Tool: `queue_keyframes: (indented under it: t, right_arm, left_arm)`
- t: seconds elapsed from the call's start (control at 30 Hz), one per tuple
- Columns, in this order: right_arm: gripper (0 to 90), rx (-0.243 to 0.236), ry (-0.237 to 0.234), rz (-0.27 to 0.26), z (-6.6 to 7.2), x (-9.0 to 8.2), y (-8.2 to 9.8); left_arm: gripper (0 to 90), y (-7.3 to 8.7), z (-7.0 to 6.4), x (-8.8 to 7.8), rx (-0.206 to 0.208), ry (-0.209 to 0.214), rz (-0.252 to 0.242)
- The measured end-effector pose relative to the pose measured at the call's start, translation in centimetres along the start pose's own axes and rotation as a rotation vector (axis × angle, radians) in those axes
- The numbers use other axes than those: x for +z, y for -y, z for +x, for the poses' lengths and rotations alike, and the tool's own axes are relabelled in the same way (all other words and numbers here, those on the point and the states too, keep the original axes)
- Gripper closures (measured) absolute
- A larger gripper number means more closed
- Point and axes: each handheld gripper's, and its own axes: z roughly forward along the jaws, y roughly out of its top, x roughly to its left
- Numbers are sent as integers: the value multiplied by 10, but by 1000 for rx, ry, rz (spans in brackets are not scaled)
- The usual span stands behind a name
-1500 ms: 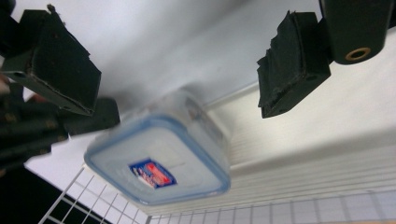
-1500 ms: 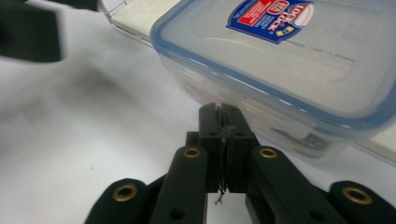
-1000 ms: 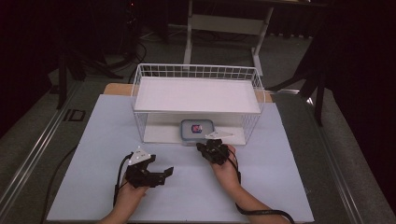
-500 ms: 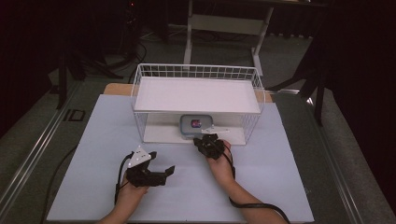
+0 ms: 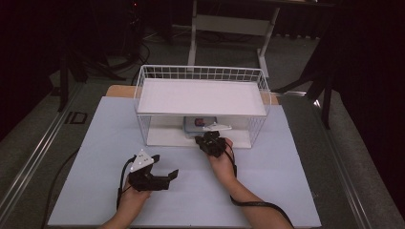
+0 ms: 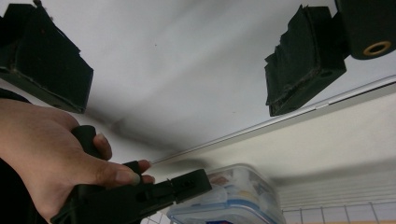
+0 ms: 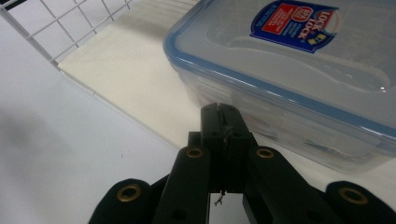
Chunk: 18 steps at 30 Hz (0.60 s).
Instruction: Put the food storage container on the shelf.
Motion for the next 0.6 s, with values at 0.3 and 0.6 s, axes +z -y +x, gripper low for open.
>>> queue_keyframes:
  t: [0.3,0.6]
  right_arm:
    - [891,5,19,2,-3,0,-1]
    - [805,-24,-41,-6,9,-29,11]
  left_arm:
    - [87,-1,-1,-3,6,4,-12]
    - [87,-4,-5,-3,40,25,-10]
